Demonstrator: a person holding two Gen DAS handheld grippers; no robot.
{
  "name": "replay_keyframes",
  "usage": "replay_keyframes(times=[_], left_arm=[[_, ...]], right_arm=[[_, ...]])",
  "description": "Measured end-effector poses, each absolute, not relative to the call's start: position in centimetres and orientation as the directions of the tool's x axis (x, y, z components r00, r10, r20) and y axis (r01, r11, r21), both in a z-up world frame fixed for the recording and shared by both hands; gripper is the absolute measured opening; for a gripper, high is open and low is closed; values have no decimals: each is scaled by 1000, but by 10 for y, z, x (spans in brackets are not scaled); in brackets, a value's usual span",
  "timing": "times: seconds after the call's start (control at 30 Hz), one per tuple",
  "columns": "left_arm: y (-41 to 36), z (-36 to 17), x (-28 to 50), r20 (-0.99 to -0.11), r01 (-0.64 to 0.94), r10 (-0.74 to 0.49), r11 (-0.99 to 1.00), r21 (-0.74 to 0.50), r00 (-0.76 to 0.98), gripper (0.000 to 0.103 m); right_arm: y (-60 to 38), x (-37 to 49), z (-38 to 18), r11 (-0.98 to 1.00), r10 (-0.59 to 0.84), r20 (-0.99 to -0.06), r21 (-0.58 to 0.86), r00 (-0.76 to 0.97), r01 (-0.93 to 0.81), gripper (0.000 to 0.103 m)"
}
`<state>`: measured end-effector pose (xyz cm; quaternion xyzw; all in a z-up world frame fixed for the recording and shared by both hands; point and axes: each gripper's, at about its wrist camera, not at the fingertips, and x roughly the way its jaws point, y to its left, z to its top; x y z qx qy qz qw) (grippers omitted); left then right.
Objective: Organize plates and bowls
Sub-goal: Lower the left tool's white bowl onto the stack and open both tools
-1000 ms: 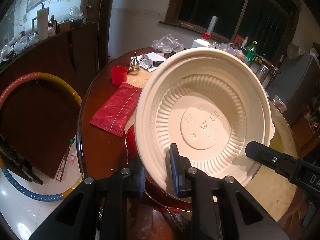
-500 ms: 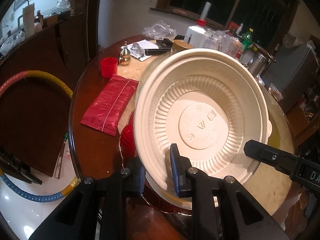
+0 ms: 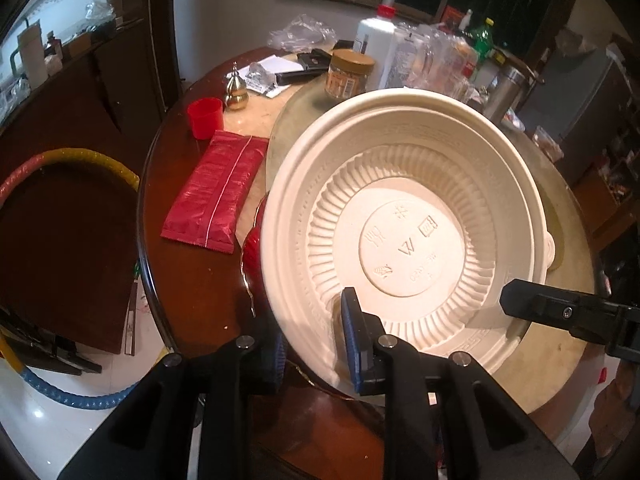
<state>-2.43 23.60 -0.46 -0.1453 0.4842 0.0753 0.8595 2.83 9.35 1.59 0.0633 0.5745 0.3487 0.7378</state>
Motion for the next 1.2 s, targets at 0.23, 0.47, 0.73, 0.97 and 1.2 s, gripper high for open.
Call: replay_keyframes(times=[0.23, 0.47, 0.73, 0.97, 1.2], left_arm=[[236, -5, -15, -861, -269, 0, 950, -159, 508, 25], [230, -7, -8, -872, -251, 19, 961, -119, 488, 26], [229, -5, -3, -872, -245, 36, 965, -97, 488, 26], [228, -1, -8, -865, -240, 54, 968, -79, 500, 26], [228, -3, -3, -870, -242, 58, 968, -71, 489, 28]], right_arm=[[91, 33, 13, 750, 593, -801, 510, 86, -421, 12], [85, 42, 8, 747, 605, -795, 547, 44, -377, 12], [83, 50, 6, 737, 620, -785, 577, 14, -352, 12], [79, 49, 6, 719, 637, -771, 600, -15, -351, 12], [80, 53, 1, 706, 651, -757, 628, -49, -328, 13]])
